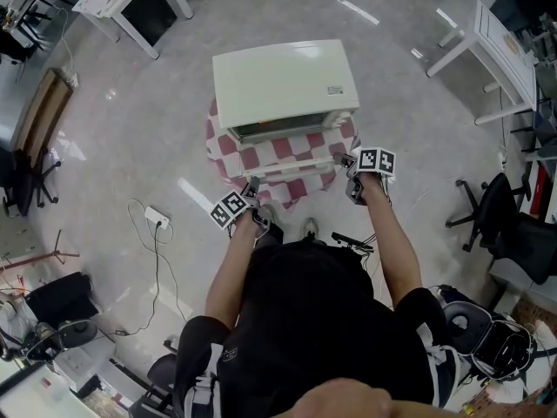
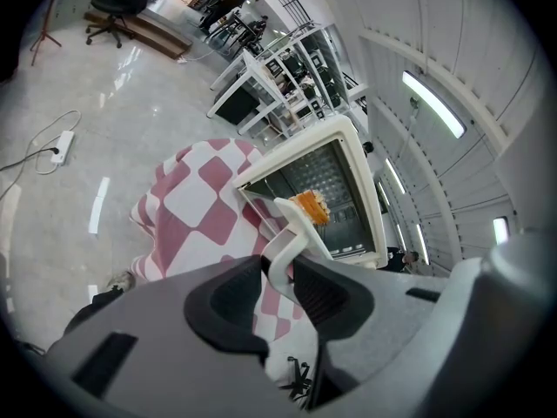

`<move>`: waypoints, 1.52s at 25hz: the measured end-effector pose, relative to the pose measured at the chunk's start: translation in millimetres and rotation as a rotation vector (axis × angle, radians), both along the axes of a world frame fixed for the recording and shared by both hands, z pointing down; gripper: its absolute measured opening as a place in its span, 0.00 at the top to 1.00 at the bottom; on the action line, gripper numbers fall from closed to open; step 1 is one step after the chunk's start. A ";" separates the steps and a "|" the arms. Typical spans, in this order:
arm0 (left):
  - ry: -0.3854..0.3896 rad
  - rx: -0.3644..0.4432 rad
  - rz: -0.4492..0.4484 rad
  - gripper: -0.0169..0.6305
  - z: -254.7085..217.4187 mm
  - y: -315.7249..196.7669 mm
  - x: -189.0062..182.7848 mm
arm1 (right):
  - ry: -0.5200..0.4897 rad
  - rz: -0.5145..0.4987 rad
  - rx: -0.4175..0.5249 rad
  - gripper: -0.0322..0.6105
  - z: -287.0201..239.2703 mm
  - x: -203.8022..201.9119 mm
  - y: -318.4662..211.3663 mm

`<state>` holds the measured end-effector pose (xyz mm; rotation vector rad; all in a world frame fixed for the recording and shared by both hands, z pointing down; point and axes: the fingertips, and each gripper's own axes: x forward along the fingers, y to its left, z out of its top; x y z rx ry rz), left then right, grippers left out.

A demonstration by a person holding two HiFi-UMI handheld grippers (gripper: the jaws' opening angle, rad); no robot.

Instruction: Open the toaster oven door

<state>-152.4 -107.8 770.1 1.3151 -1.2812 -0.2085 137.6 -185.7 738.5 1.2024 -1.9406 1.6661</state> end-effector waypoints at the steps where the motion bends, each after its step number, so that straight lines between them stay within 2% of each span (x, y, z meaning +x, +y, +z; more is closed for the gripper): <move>1: 0.001 0.000 -0.001 0.79 0.3 0.2 -0.5 | -0.003 -0.003 -0.011 0.66 2.7 -1.6 1.1; 5: 0.000 -0.008 -0.002 0.79 3.9 2.4 0.1 | -0.011 -0.021 -0.023 0.74 6.6 -4.8 3.7; 10: 0.058 0.009 0.023 0.78 3.6 4.1 4.1 | -0.027 -0.029 -0.020 0.75 6.6 -3.3 3.1; 13: 0.100 0.039 0.052 0.66 -3.7 12.3 1.6 | -0.028 -0.039 -0.025 0.76 8.7 -3.9 4.7; 15: 0.119 0.069 0.039 0.63 -10.7 19.8 -8.7 | -0.024 -0.049 -0.027 0.76 10.5 -4.2 6.4; 19: 0.158 0.118 -0.034 0.61 -17.4 24.1 -41.2 | -0.012 -0.065 -0.023 0.76 12.5 -3.4 9.2; 21: 0.176 0.136 -0.041 0.61 -18.1 17.9 -51.2 | -0.009 -0.070 -0.020 0.76 14.0 -3.2 10.7; 24: 0.195 0.152 0.010 0.61 -17.4 1.5 -50.5 | -0.006 -0.074 -0.018 0.76 15.9 -3.1 12.7; 28: 0.221 0.123 0.104 0.61 -8.1 -11.9 -33.8 | 0.004 -0.083 -0.016 0.76 17.3 -2.4 16.6; 29: 0.215 0.117 0.117 0.64 -6.7 -13.1 -32.0 | 0.007 -0.086 -0.016 0.76 17.4 -2.6 17.6; 31: 0.197 0.113 0.139 0.76 -6.1 -15.4 -31.3 | 0.010 -0.090 -0.015 0.76 17.4 -3.6 18.5; 35: 0.179 0.085 0.196 0.78 -4.3 -15.4 -28.7 | 0.032 -0.110 -0.010 0.77 19.3 -4.1 18.1; 38: 0.108 0.056 0.261 0.78 0.4 -10.6 -25.6 | 0.066 -0.141 -0.007 0.77 23.5 -4.0 22.4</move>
